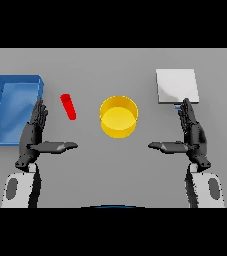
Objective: Pick up the red beaker and tilt it to pour out 1 green nut into yellow bowl. Pick up the yellow bowl and place it on the metallic measuring scale.
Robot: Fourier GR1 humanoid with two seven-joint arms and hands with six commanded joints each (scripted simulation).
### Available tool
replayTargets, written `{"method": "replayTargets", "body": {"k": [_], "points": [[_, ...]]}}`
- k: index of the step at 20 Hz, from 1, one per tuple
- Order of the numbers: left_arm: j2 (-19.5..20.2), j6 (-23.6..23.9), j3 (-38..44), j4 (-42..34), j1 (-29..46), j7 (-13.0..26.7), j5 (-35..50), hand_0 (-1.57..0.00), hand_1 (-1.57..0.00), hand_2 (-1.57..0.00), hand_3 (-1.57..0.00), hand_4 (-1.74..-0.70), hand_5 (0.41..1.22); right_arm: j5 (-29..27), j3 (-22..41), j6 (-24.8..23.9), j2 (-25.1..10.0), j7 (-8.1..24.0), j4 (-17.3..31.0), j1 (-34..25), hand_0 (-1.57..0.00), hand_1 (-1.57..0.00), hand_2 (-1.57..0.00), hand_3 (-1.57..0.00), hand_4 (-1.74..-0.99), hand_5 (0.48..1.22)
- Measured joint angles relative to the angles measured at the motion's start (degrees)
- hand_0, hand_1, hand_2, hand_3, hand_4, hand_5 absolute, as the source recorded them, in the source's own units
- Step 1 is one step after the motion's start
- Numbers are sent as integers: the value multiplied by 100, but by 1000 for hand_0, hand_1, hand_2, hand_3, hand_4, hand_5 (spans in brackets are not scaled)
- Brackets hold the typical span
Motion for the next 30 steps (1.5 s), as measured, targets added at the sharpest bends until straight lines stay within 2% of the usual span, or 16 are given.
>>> {"method": "replayTargets", "body": {"k": [6,7,8,10,13,14,18,23,24,26,30], "points": [[107,-76,92,49,-19,-6,97,1,1,1,1,-1093,623,90,102,-72,94,-5,-85,65,1,1,1,1,-1128,660],[223,-93,-98,-243,295,-321,-175,1,1,1,1,-1094,620,730,449,-184,-28,-664,-316,341,1,1,1,1,-1128,663],[278,-73,-220,-401,435,-354,-362,1,1,1,1,-1094,618,1152,656,-296,-90,-808,-415,466,1,1,1,1,-1127,664],[316,-29,-394,-695,648,-285,-591,1,1,1,1,-1096,615,1573,872,-396,-149,-805,-586,595,1,1,1,1,-1126,668],[311,28,-527,-797,667,38,-783,1,1,1,1,-1094,613,1739,932,-451,-172,-658,-664,683,1,1,1,1,-1120,660],[320,34,-513,-709,605,111,-800,1,1,1,1,-1090,612,1650,913,-416,-154,-684,-696,693,1,1,1,1,-1121,658],[302,112,-524,-268,294,-77,-988,1,1,1,1,-1116,627,1735,946,-493,-117,-559,-840,728,1,1,1,1,-1143,650],[205,297,-313,759,-607,-291,-1037,1,1,1,1,-1153,636,1450,871,-308,-118,-510,-801,689,1,1,1,1,-1204,661],[237,341,-255,931,-745,-286,-1060,1,1,1,1,-1150,632,1412,884,-278,-121,-683,-869,747,1,1,1,1,-1213,664],[234,359,-146,1359,-1095,-254,-1027,1,1,1,1,-1154,629,1406,841,-305,-114,-581,-773,636,1,1,1,1,-1229,667],[209,384,85,2261,-1604,-734,-946,1,1,1,1,-1183,631,1396,788,-332,-127,-594,-666,594,1,1,1,1,-1245,670]]}}
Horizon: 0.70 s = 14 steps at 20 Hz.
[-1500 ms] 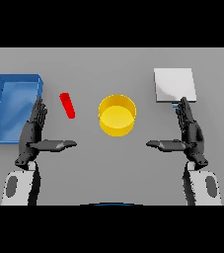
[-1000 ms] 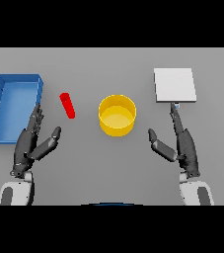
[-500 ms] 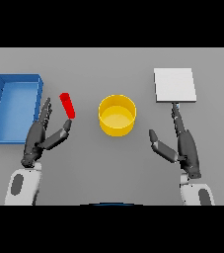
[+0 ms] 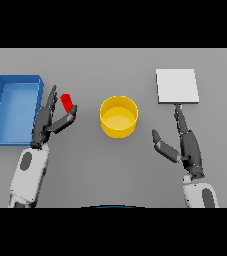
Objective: Pick up the red beaker and tilt it to pour out 1 green nut into yellow bowl. Pick up the yellow bowl and place it on the metallic measuring scale.
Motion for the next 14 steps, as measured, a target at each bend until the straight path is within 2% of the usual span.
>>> {"method": "replayTargets", "body": {"k": [1,9,10,12,13,14], "points": [[2,12,16,96,-72,-91,-10,1,1,1,1,-1194,631,16,21,16,-17,-93,-30,55,1,1,1,1,-1247,672],[-73,396,94,1287,-993,-498,-338,1,1,1,1,-1260,676,-41,33,54,-2,90,-213,92,1,1,1,1,-1266,692],[-86,404,97,1364,-1033,-526,-348,1,1,1,1,-1262,680,-47,41,85,-35,-40,-243,151,1,1,1,1,-1262,691],[-95,434,120,1461,-1128,-644,-352,1,1,1,1,-1271,692,-35,50,66,2,-4,-196,156,1,1,1,1,-1265,691],[-129,460,148,1557,-1255,-610,-337,1,-24,-41,1,-1297,715,-11,85,61,37,0,-192,144,1,1,1,1,-1259,691],[-147,525,206,1687,-1254,-794,-323,-93,-141,-150,-47,-1324,741,44,89,31,10,-58,-213,198,1,1,1,1,-1255,691]]}}
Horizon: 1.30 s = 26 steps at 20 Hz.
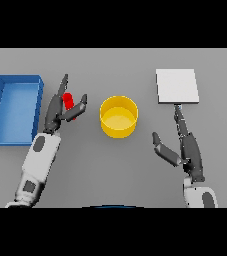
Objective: Pick up the red beaker and tilt it to pour out 1 green nut into yellow bowl. Pick up the yellow bowl and place it on the metallic measuring scale.
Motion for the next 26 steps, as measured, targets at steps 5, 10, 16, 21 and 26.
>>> {"method": "replayTargets", "body": {"k": [5,10,16,21,26], "points": [[-122,210,160,336,-204,-415,11,-1060,-1077,-1074,-891,-1569,1036,87,3,-47,-33,54,-32,-60,1,1,1,1,-1240,693],[-207,253,307,578,-363,-712,169,-1403,-1409,-1408,-1336,-1654,1127,39,-22,-71,33,22,98,-152,1,1,1,1,-1207,677],[20,288,150,111,-444,-316,69,-1527,-1529,-1528,-1509,-1718,1126,253,-11,-176,-42,-45,188,-242,1,1,1,1,-1127,659],[481,149,-673,-578,-541,312,-784,-1557,-1557,-1557,-1551,-1734,1139,390,34,-248,-32,-118,252,-198,1,1,1,1,-1095,660],[908,-208,-1444,-968,-601,861,-1567,-1559,-1560,-1560,-1555,-1735,1128,319,11,-179,-83,-92,140,-153,1,1,1,1,-1092,665]]}}
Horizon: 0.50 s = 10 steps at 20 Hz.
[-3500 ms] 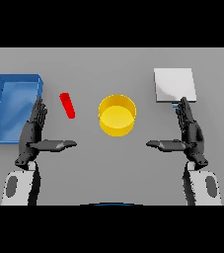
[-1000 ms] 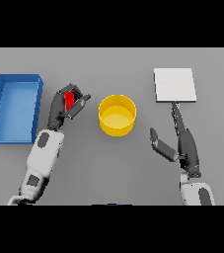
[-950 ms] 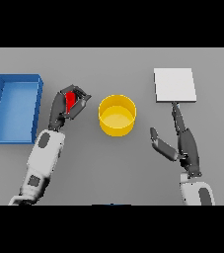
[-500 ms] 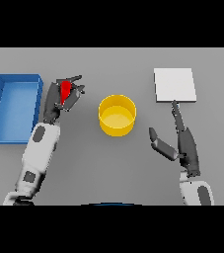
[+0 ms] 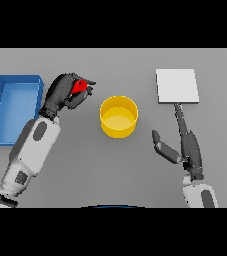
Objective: Pick up the red beaker and tilt it to pour out 1 green nut into yellow bowl. Pick up the yellow bowl and place it on the metallic measuring scale.
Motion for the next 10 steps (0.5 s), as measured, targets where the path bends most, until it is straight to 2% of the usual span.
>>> {"method": "replayTargets", "body": {"k": [2,3,4,6,8,10], "points": [[89,-81,-108,-103,5,89,-73,-1562,-1562,-1562,-1558,-1736,1144,109,66,-37,39,126,-20,20,1,1,1,1,-1096,666],[190,-188,-229,-132,-100,202,-207,-1564,-1564,-1564,-1561,-1737,1149,79,45,0,-22,31,-69,73,1,1,1,1,-1096,670],[294,-277,-380,-157,-205,296,-390,-1565,-1565,-1565,-1563,-1738,1152,98,96,-8,53,73,-53,48,1,1,1,1,-1086,679],[411,-530,-832,-63,-550,486,-865,-1567,-1567,-1567,-1566,-1739,1166,26,74,39,29,-25,-92,45,1,1,1,1,-1062,690],[577,-785,-1260,67,-865,507,-1319,-1569,-1569,-1569,-1568,-1740,1186,62,75,28,6,-71,-68,90,1,1,1,1,-1054,691],[611,-1078,-1644,325,-1267,660,-1716,-1569,-1570,-1569,-1569,-1740,1199,49,71,30,30,-1,-45,16,1,1,1,1,-1068,689]]}}
